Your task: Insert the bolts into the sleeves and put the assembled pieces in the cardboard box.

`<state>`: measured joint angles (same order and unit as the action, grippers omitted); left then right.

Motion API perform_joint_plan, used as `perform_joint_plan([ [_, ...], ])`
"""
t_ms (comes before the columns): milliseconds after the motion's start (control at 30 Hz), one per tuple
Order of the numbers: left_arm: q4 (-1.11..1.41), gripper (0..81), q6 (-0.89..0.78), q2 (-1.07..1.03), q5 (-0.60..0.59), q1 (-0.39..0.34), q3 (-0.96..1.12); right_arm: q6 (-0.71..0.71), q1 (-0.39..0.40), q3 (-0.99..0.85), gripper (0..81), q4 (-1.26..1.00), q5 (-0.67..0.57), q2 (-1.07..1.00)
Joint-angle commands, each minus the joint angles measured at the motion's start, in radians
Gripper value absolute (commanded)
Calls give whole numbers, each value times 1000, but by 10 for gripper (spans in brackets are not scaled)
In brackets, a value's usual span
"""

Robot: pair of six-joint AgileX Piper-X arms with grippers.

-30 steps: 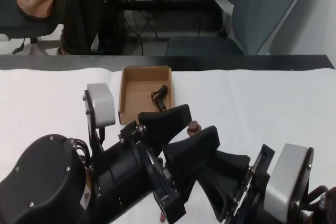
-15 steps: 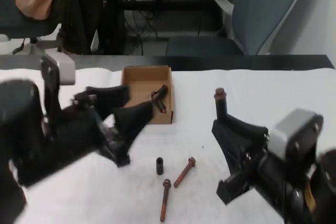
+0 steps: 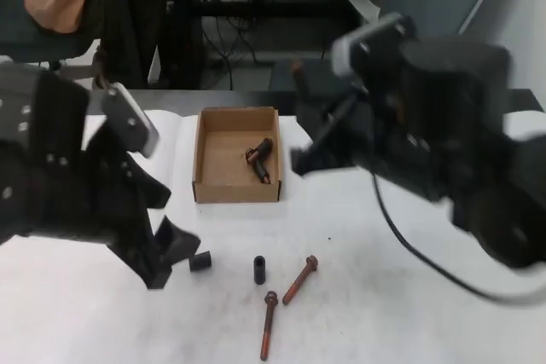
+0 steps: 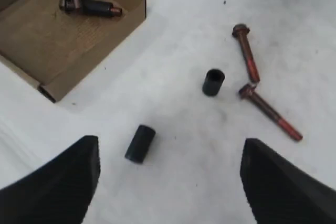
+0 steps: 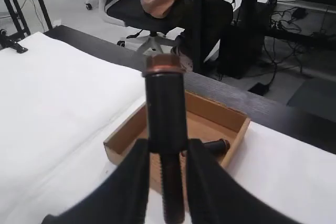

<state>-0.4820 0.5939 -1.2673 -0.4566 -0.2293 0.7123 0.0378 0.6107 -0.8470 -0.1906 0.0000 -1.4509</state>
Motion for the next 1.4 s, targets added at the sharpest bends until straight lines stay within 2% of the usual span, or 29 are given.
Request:
perform_joint_plan([
  [0,-64,700,66,-51,75,-31,41,3,-24,-121,6,7,-37,-122],
  [167,-27,700,61,-169,169,-79,68,3,-35,-314,6,47,-58,-324],
  [400,-124,700,183,-355,356,-125,199,-22,-35,-600,6,202,-68,-571],
  [633,-121,700,198,-456,366,-143,297,-29,-35,-796,6,309,-47,-723],
  [767,-125,700,223,-508,367,-156,330,-19,-40,-827,6,379,10,-757],
  [833,-125,700,251,-535,403,-169,334,-23,-49,-827,18,405,-22,-767],
  [867,-125,700,256,-547,425,-176,334,-23,-55,-827,70,416,-46,-771],
  [900,-131,700,266,-559,442,-181,334,-23,-59,-827,158,430,-72,-772],
  [967,-138,700,268,-578,468,-190,334,-18,-63,-827,399,463,-81,-771],
  [1033,-140,699,268,-590,484,-191,334,-15,-62,-827,683,503,-81,-761],
  [1100,-138,524,268,-591,502,-191,334,-16,-62,-827,700,565,-81,-738],
  [1133,-138,386,268,-591,518,-191,334,-16,-62,-827,700,604,-81,-720],
  [1200,-140,97,257,-588,549,-191,334,-20,-62,-827,633,679,-81,-683],
  [1233,-145,13,247,-585,550,-191,334,-20,-62,-827,595,715,-81,-660],
  [1367,-145,18,117,-563,554,-191,334,-16,-62,-761,575,735,-45,-550],
])
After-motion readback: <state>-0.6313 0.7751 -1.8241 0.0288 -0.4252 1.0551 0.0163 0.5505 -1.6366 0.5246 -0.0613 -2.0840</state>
